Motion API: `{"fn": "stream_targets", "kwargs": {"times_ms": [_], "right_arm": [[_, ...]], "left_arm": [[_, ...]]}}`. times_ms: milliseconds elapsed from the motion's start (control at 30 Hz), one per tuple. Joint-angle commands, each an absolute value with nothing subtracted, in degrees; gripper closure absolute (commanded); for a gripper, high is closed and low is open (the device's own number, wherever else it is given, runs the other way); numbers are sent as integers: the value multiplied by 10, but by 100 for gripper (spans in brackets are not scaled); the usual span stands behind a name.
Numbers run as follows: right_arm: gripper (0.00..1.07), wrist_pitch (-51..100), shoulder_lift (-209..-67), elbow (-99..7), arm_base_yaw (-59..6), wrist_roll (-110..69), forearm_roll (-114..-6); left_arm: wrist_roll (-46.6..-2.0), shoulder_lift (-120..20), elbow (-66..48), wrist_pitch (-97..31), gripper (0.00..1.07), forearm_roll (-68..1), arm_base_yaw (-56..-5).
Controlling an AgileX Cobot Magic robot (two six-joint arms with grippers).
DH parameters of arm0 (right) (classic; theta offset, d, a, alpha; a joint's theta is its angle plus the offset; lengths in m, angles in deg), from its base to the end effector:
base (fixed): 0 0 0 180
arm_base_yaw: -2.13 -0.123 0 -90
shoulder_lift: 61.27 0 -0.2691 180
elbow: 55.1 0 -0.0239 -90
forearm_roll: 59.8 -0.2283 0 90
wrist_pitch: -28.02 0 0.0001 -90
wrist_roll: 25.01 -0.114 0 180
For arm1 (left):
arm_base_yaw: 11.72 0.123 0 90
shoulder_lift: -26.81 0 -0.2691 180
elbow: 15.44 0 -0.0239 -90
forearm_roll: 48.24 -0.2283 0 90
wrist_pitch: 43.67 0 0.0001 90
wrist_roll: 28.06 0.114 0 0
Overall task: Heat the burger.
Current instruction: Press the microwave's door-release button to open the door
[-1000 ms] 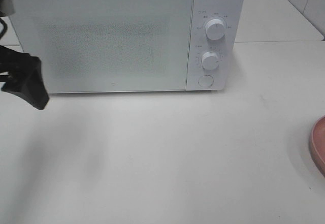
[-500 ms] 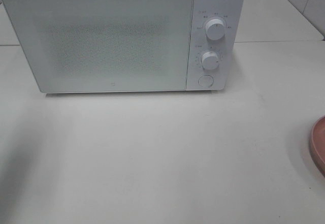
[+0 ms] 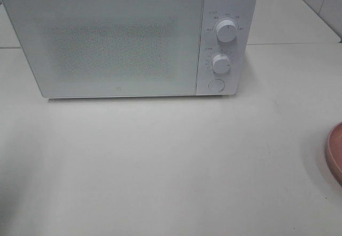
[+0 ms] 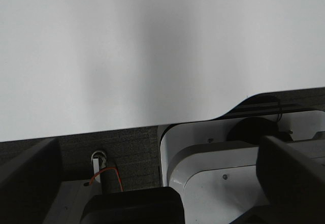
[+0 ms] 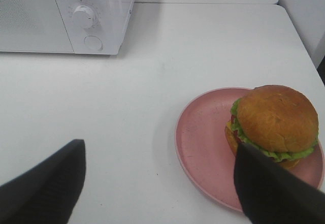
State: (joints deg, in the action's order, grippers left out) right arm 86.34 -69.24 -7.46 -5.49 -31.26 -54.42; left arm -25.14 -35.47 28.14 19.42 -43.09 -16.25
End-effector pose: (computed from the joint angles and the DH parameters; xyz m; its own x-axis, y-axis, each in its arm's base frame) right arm 0.0134 -0.0074 0.2630 -0.4031 0.0060 -0.9151 -0.0359 0.9991 0.0224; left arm 0.1217 -0.0188 0.2103 -0.9771 0.0876 -0.1941 0.1041 0.9916 -0.0766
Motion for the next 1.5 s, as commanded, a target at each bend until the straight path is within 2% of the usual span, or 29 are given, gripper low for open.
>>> {"fn": "stream_targets", "kwargs": {"times_ms": [33, 633, 767, 1033, 1233, 1500], "right_arm": [[33, 857, -678, -72, -51, -309, -544], [33, 857, -678, -72, -51, -309, -544], [33, 857, -678, -72, -51, -309, -544], [33, 857, -678, -72, -51, -309, -544], [33, 857, -678, -72, -51, -309, -544], [33, 857, -678, -72, -51, -309, -544]], "left_arm": [[-254, -297, 315, 170, 8, -431, -161], [-254, -63, 324, 158, 8, -425, -156], [-254, 39, 324, 158, 8, -426, -121], [-254, 151, 324, 158, 8, -426, -86], [-254, 207, 324, 158, 8, -426, -66], [-254, 202, 324, 157, 8, -423, -66]]}}
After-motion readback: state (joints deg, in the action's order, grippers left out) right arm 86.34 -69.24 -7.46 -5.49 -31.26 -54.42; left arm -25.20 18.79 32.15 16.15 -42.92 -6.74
